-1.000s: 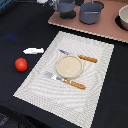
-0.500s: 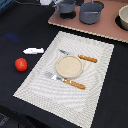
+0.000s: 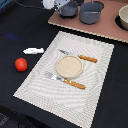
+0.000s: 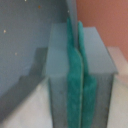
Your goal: Place the pan onto the stove and place the fish and sausage into the pan.
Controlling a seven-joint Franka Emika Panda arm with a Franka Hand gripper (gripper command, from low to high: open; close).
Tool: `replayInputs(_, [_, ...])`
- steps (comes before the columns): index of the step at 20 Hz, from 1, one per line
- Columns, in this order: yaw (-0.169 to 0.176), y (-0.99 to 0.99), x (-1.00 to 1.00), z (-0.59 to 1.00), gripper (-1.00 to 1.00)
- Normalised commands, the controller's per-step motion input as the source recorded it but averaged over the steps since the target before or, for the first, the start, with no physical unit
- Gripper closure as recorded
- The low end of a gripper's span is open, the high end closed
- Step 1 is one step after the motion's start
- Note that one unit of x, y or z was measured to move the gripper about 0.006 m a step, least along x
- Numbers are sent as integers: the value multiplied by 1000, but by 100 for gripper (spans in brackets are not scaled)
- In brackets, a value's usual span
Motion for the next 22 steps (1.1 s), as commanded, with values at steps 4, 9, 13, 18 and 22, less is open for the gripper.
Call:
replayInputs(4, [2, 214, 49, -88, -100])
replayInputs(9, [-25, 326, 121, 513, -100])
replayInputs(13, [-26, 266, 21, 557, -100])
replayInputs(18, [0, -347, 57, 482, -100])
replayInputs(22, [0, -964, 74, 348, -100])
